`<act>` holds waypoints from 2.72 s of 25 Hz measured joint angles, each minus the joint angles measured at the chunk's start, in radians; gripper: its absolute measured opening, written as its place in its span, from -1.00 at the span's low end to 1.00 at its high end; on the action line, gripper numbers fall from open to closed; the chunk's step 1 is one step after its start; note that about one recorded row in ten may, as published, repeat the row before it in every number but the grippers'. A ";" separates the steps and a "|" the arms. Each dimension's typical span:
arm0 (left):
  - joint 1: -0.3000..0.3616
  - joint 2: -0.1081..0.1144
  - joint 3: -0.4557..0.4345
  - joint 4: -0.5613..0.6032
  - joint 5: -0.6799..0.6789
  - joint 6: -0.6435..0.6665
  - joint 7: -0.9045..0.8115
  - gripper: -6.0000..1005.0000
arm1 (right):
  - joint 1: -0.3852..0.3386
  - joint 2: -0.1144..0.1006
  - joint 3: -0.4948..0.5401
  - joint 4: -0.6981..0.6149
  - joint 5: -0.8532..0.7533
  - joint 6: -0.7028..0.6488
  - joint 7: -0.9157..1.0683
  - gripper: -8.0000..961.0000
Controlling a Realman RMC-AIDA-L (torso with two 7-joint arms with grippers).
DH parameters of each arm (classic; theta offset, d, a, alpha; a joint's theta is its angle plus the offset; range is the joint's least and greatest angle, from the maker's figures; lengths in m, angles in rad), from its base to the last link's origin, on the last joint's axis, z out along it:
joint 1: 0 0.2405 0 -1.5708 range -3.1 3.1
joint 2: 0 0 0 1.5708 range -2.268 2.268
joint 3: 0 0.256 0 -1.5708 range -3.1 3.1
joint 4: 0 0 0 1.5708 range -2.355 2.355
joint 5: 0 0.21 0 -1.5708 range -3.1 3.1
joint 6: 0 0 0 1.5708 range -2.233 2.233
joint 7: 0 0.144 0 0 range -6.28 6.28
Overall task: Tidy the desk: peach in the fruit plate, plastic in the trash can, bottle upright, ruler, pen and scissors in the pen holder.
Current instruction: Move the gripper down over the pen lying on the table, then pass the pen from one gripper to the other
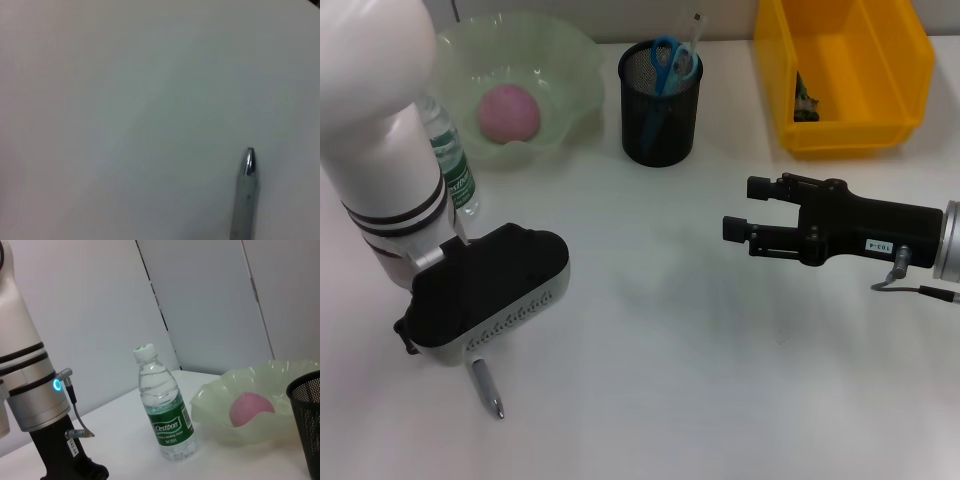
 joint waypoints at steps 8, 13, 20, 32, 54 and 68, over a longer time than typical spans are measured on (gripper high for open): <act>-0.002 -0.004 0.000 -0.008 0.003 0.000 0.000 -0.49 | 0.000 -0.001 0.000 -0.002 0.000 0.000 0.010 0.69; -0.008 -0.009 0.000 -0.016 0.004 -0.001 -0.002 -0.54 | 0.000 -0.001 0.000 -0.002 0.000 0.000 0.011 0.69; -0.008 -0.011 0.000 -0.020 0.018 -0.014 0.010 -0.61 | -0.005 -0.003 0.000 -0.002 0.000 -0.001 0.012 0.69; 0.003 -0.024 -0.234 0.062 -0.054 0.077 0.026 -0.71 | -0.011 -0.003 0.000 -0.013 0.000 -0.014 0.012 0.69; 0.031 -0.059 -1.203 -0.676 -0.606 0.150 0.047 -0.71 | -0.033 -0.008 0.000 -0.015 -0.003 -0.035 -0.185 0.69; 0.176 -0.071 -1.257 -1.290 -1.167 -0.021 0.092 -0.71 | -0.038 0.008 0.002 0.284 0.260 -0.086 -0.828 0.69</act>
